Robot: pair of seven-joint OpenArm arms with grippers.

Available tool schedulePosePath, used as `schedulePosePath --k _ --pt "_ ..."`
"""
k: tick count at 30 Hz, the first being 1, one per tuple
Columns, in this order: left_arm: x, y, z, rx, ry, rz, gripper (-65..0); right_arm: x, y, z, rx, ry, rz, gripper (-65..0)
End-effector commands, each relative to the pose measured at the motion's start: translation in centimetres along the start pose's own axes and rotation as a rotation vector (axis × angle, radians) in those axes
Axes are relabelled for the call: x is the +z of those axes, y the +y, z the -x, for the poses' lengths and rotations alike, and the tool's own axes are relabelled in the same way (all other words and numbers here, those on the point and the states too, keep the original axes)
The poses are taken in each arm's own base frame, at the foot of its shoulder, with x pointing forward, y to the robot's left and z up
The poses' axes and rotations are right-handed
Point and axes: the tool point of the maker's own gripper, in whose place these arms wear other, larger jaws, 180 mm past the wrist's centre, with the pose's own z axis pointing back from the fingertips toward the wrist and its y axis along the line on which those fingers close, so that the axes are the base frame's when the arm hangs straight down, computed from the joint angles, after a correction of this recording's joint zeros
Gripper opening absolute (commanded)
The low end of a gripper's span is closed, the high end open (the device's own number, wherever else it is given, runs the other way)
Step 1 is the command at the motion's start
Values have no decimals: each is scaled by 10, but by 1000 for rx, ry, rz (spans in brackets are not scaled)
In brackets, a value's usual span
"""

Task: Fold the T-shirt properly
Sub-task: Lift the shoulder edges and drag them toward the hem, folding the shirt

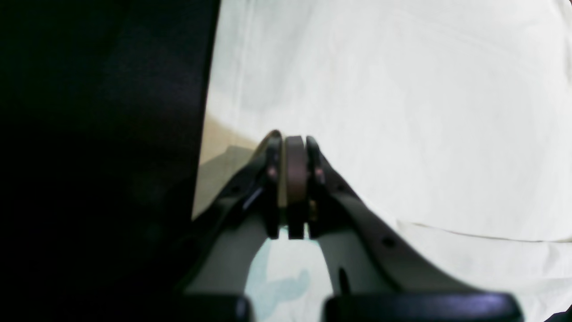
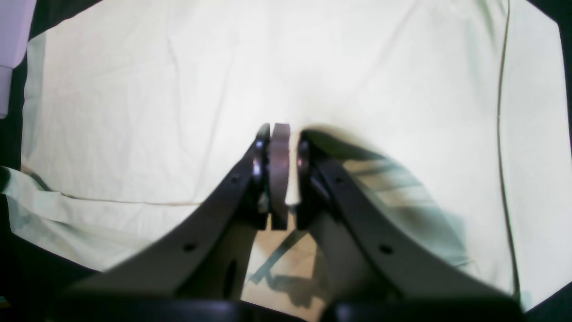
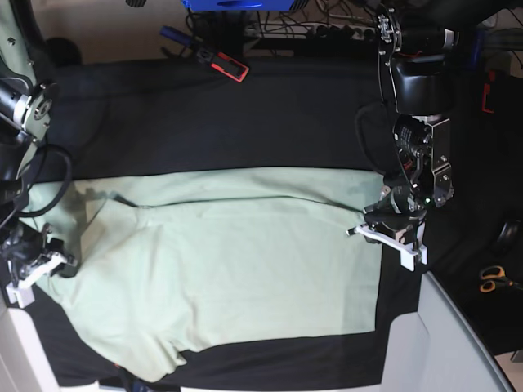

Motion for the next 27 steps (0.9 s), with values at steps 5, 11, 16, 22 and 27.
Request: schedulePosePath --k 5,11,16,22,27 --pt "3 2 -27 -12 -61 3 -650 8 0 -34 27 -81 -3 -649" --pt "5 8 -30 -19 -65 -8 -650 7 1 -37 27 -102 -6 -649" --pt "5 11 -30 -22 -65 -12 -650 -1 14 -34 79 -74 -24 -649" --pt "7 15 -34 -26 -90 -20 -650 -3 16 -37 74 -90 -31 -649" --pt "0 26 -21 -11 -68 -41 -650 -7 17 -40 57 -98 -39 -649"
